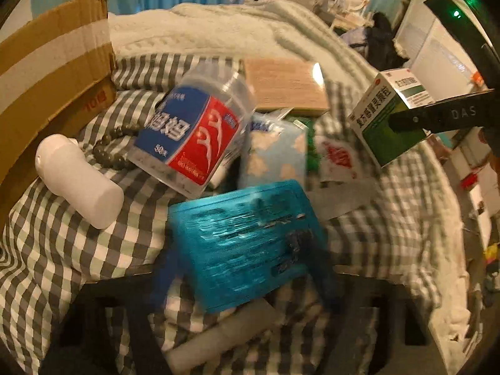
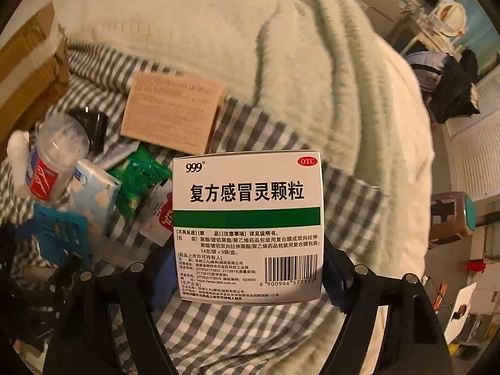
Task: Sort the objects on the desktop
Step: 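Grasp the blue blister pack with the left gripper while the right gripper grasps the green-white medicine box, then drop the blister pack and green-white medicine box into the cardboard box with both grippers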
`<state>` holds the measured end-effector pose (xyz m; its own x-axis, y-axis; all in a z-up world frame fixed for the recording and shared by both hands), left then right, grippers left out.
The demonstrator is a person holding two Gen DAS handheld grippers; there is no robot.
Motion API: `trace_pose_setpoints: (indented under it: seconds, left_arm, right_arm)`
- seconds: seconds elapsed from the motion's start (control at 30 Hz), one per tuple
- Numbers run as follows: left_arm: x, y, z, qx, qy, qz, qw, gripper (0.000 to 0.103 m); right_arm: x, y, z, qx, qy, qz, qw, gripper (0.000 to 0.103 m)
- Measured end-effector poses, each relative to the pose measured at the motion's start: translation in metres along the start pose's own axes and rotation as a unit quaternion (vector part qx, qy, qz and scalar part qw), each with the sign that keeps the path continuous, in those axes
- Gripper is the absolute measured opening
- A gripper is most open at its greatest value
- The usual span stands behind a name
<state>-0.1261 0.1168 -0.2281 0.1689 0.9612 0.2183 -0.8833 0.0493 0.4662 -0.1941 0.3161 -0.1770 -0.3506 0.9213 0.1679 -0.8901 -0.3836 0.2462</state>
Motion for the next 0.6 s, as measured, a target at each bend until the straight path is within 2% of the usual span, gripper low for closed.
trace_pose_setpoints:
  seconds: [0.03,0.13,0.27,0.43,0.6]
  left_arm:
    - [-0.001,0.001,0.003,-0.001,-0.002,0.006,1.0000,0.047]
    - [-0.008,0.005,0.016,-0.005,-0.028,0.046,0.9985,0.028]
    - [-0.014,0.005,0.028,-0.012,-0.060,0.084,0.9946,0.019]
    - [-0.001,0.008,0.059,0.028,-0.080,0.082,0.9930,0.008]
    - [0.006,0.037,0.102,0.068,-0.118,0.093,0.9864,0.006]
  right_arm:
    - [0.000,-0.001,0.008,0.004,0.001,-0.001,1.000,0.077]
    - [0.000,-0.003,0.033,0.017,-0.001,-0.003,1.000,0.077]
    - [-0.003,-0.001,0.066,0.034,-0.001,-0.014,0.999,0.077]
    - [-0.002,0.015,0.114,0.073,-0.003,-0.039,0.997,0.077]
    - [-0.021,0.035,0.162,0.112,0.006,-0.041,0.993,0.077]
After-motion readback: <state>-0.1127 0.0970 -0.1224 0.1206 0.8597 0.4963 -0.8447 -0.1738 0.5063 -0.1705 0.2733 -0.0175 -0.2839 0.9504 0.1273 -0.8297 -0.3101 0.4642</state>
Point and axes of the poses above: each gripper's, at about its wrist camera, not at the fingertips, and z roughly against the way its jaws point, x to its right, y to its top, the point moved 10 cm from there along -z, roughly the way its jaws point, and after that the axes turned 11 degrees about z, right-handed, at the moved point
